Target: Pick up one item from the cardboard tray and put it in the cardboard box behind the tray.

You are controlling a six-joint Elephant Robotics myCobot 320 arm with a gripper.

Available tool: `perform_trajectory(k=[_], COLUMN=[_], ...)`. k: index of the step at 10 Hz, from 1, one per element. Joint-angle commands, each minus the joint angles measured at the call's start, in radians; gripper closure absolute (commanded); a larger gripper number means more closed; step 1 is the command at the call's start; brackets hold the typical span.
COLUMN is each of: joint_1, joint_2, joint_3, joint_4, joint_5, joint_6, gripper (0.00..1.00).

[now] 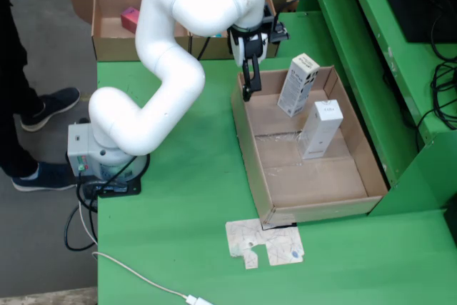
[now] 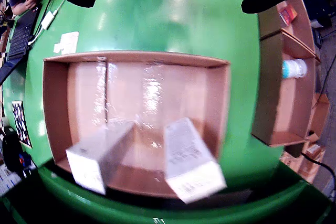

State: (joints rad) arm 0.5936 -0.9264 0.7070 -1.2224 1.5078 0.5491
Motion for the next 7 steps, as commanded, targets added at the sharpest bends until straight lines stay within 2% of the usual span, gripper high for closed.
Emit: perform_trajectory(k=[1, 7], joint_1=[-0.083, -0.156], joint_2=[-0.027, -0.003], joint_3=[0.317, 0.350], joint_4=[-0.112, -0.176], joint_5=[-0.024, -0.013], joint_6=[-0.043, -0.099], gripper=[0.00, 0.00])
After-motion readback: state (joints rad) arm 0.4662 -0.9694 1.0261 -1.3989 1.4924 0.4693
